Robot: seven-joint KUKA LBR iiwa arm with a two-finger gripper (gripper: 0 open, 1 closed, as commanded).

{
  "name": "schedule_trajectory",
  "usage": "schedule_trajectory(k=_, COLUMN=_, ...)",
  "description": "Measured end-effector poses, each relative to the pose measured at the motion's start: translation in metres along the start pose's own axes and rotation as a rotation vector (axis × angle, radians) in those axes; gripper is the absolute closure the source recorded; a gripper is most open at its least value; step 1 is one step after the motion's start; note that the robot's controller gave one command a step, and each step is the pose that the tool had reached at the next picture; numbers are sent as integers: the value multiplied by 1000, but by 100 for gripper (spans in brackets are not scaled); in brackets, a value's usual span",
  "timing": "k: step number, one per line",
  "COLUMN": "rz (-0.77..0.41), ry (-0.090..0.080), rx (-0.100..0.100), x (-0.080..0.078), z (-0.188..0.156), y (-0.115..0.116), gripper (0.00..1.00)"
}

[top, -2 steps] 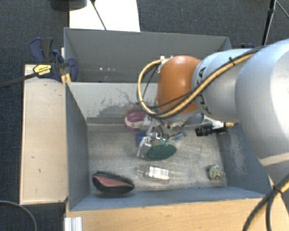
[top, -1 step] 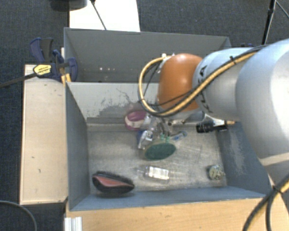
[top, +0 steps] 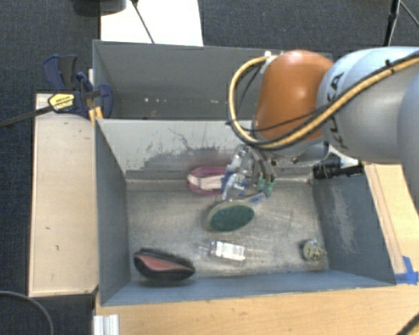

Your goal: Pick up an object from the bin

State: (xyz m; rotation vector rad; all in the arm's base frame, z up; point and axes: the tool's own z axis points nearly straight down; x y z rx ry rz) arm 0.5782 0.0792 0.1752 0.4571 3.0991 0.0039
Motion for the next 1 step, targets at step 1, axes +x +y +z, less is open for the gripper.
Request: schedule_trajectory(k=1, rz=-10, ry=0, rx=-1, x=21, z=-92, y=11, gripper=100)
